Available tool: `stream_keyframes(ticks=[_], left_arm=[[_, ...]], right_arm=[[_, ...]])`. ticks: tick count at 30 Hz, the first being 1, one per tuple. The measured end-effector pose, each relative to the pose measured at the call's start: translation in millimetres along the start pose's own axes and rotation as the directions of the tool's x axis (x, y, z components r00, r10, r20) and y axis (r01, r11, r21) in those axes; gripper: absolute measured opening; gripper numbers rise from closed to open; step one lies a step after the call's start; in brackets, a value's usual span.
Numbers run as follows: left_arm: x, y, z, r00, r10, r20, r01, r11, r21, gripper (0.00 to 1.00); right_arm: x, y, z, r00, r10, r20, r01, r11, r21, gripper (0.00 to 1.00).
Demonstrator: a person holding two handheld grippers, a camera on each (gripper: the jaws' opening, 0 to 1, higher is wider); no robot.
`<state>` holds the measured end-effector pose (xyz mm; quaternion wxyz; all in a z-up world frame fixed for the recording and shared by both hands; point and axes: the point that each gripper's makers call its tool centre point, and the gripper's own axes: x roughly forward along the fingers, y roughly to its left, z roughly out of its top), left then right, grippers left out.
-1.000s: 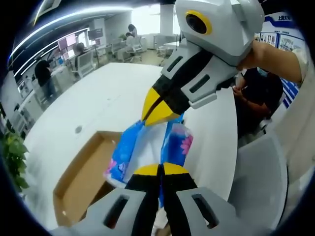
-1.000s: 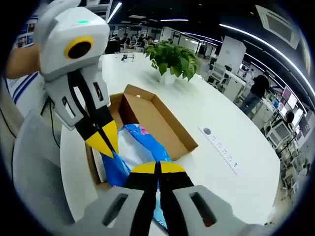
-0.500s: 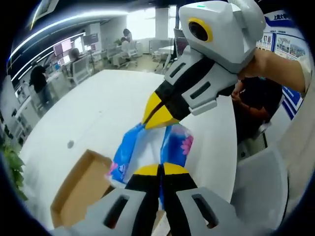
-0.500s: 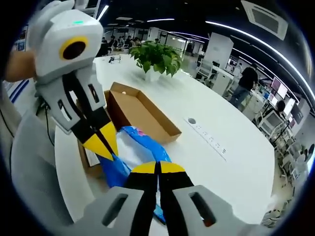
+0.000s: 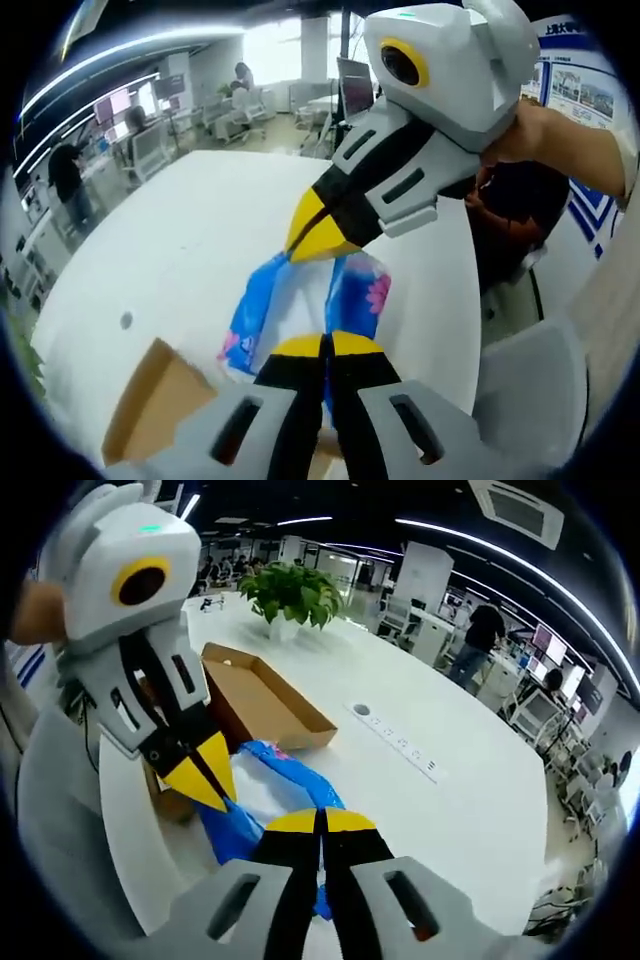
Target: Operate the shoe box by opening the lid, removing the specified soft item, and placing it in the target area until the item is outside and the box remains undamaged.
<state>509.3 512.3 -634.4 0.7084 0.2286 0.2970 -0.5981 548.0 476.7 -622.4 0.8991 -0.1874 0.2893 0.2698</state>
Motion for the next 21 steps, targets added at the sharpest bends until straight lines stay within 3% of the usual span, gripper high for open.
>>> stream_keyframes(ticks=[21], left_arm=[[59.3, -7.5, 35.1, 0.995, -0.091, -0.026, 0.092, 0.995, 0.028, 0.0]], right_arm=[[-13.1, -52.5, -45.1, 0.999, -0.041, -0.032, 0.044, 0.996, 0.076, 0.0]])
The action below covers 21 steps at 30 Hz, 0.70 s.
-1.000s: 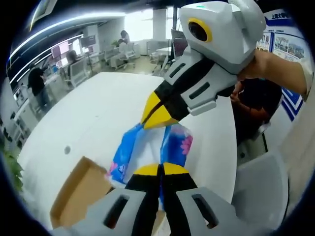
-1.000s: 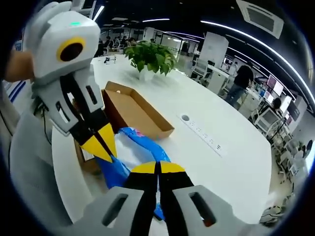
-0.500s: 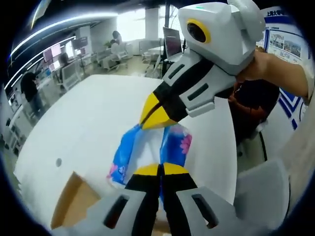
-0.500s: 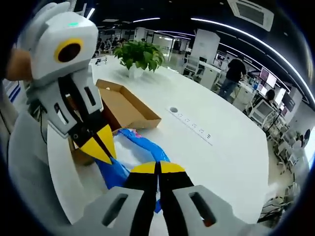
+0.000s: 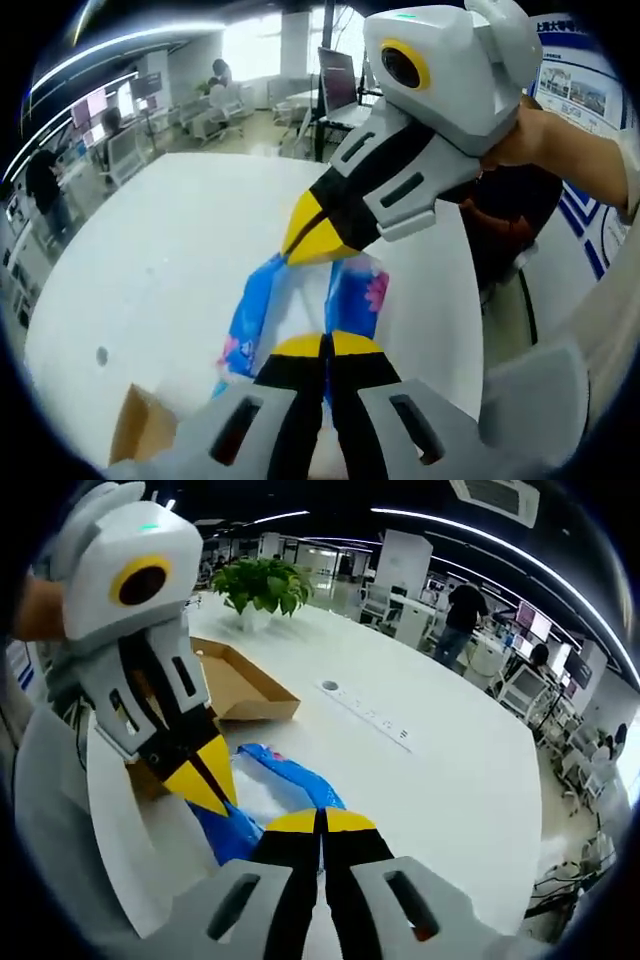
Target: Operate the shoe box by opening the lid, removing the specified soft item, and placing it in the target area until the item is outside and the box remains undamaged.
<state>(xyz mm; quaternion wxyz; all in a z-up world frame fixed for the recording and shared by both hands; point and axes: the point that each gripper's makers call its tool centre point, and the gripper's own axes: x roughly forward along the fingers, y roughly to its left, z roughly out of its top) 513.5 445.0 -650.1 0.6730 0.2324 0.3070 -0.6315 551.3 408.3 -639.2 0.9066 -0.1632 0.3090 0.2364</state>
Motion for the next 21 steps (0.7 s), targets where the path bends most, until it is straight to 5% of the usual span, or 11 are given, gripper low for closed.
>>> stream_keyframes(ticks=[21], left_arm=[[53.1, 0.8, 29.6, 0.996, -0.091, -0.015, 0.091, 0.996, -0.004, 0.0]], right_arm=[[0.9, -50.0, -33.1, 0.999, -0.028, -0.04, 0.029, 0.999, 0.04, 0.0]])
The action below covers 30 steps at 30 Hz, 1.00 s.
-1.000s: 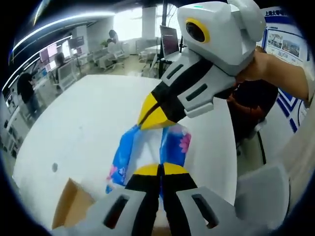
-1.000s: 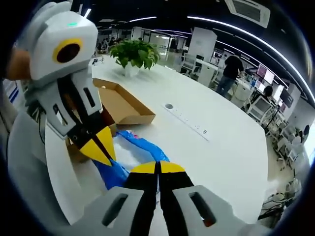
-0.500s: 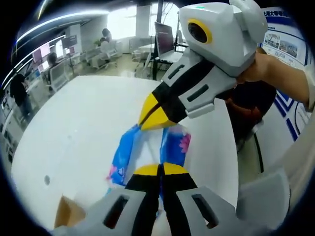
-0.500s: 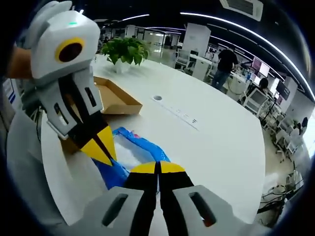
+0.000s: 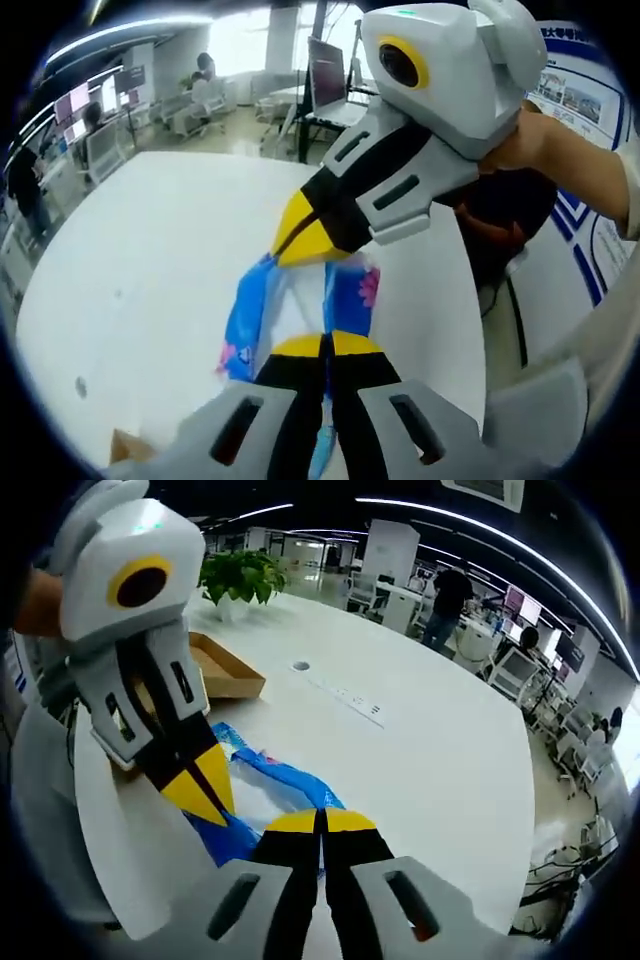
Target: Operate the shoe box by opening the lid, removing the specified soft item, and placing it in the target area until the item is outside and the box remains undamaged.
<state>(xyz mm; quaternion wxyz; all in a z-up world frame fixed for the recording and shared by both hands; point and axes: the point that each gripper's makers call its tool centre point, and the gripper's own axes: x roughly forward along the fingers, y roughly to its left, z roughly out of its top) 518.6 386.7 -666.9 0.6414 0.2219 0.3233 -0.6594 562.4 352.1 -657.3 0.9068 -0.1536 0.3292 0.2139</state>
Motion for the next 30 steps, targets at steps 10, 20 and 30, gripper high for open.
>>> stream_keyframes(ticks=[10, 20, 30], left_arm=[[28.8, -0.7, 14.5, 0.999, -0.046, -0.005, 0.046, 0.999, 0.003, 0.0], [57.7, -3.6, 21.5, 0.997, -0.079, -0.013, 0.079, 0.997, 0.001, 0.0], [85.4, -4.4, 21.1, 0.993, -0.11, -0.031, 0.11, 0.994, 0.001, 0.0]], right_arm=[[1.2, -25.8, -18.2, 1.0, -0.01, -0.028, 0.01, 1.0, 0.008, 0.0], [5.4, -43.1, -39.3, 0.998, -0.018, -0.06, 0.019, 1.0, 0.019, 0.0], [10.9, -55.0, -62.4, 0.996, -0.027, -0.08, 0.031, 0.998, 0.049, 0.0]])
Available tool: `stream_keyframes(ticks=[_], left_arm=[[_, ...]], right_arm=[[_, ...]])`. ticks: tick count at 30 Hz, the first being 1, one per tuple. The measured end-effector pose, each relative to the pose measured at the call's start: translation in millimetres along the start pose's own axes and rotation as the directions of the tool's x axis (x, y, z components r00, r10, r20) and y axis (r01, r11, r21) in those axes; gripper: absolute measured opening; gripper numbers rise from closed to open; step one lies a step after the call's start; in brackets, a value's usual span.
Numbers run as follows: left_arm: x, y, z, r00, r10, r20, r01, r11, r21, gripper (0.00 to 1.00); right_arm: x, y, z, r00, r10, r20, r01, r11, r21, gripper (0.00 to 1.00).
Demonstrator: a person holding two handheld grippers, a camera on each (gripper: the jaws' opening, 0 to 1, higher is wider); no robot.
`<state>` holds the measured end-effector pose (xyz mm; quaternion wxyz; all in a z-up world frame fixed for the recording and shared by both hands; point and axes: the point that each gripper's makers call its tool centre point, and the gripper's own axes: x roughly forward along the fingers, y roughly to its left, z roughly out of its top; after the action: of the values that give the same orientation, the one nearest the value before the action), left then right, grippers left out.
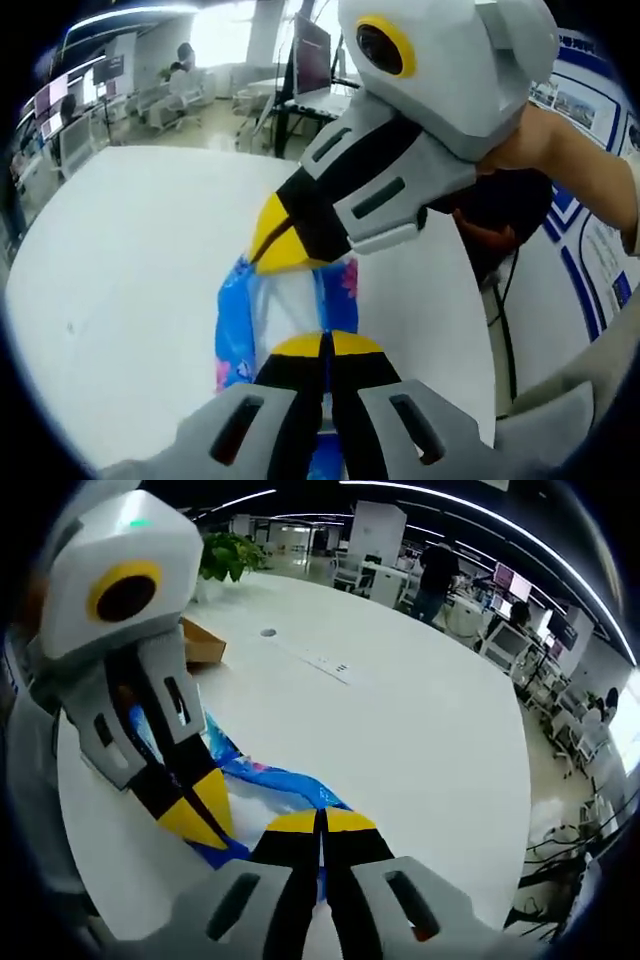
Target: Operate the shoe box by opening the lid, removing the specified soft item, and placing it in the target area until the item is outside and the box remains undamaged.
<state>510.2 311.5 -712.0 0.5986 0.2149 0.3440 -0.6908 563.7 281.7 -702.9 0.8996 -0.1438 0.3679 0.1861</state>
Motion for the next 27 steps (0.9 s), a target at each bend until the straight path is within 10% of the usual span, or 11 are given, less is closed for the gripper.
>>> stream_keyframes(ticks=[27], left_arm=[[26.1, -6.2, -27.2, 0.998, -0.048, -0.047, 0.047, 0.998, -0.033, 0.0]], right_arm=[[21.6, 8.3, -35.2, 0.999, 0.034, -0.038, -0.032, 0.998, 0.052, 0.0]])
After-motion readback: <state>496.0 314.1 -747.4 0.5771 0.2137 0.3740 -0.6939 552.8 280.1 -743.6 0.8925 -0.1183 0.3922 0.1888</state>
